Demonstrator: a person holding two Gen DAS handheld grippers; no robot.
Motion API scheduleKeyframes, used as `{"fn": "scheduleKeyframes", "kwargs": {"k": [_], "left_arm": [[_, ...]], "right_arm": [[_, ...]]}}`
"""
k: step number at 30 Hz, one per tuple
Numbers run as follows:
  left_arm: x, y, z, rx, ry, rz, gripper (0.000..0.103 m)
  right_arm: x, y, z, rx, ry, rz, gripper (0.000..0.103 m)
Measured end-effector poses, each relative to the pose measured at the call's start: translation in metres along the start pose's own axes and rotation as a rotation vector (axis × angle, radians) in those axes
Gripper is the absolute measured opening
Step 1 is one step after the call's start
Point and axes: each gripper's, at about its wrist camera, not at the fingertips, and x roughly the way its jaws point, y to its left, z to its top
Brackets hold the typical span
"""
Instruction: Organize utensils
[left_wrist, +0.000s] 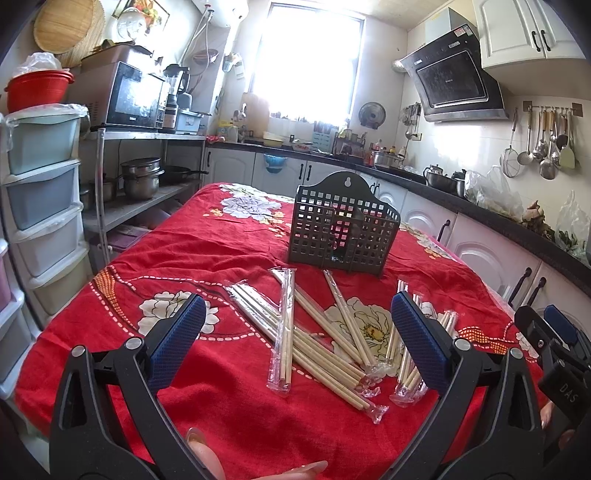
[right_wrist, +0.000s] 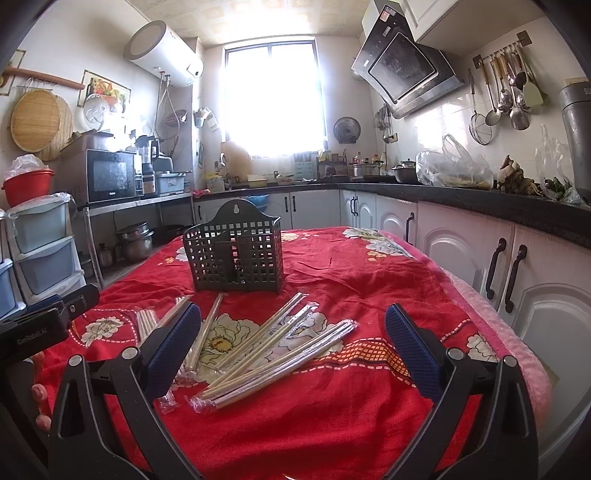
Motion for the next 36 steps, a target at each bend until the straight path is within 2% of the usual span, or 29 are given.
{"fn": "scheduleKeyframes", "kwargs": {"k": [10,15,23,31,36], "left_arm": [[0.009,0.018,0.007,-0.046,0.026,0.033,0.093],[0.017,0.034,0.015,-0.086,0.054,0.007,0.093],[0.038,0.039,0.036,-0.058,0.102,-0.021,0.093],[0.089,0.024,0.043,0.049,0.252,-0.002,0.093],[0.116,0.021,0.045,0.066,0.315,-0.032,0.093]], "right_arm": [[0.025,0.007,0.005,-0.05,0.075,0.06,0.097],[0.042,0.015,0.014,-0.09,0.132,0.098,0.097],[0.075,0.017,0.027,-0.094,0.215,0.126,0.097],[0.113,0.01,0.039,-0.09,0.304,0.117,0.097],[0.133,0.004,0.041,-0.096,0.344,0.102,0.097]]}}
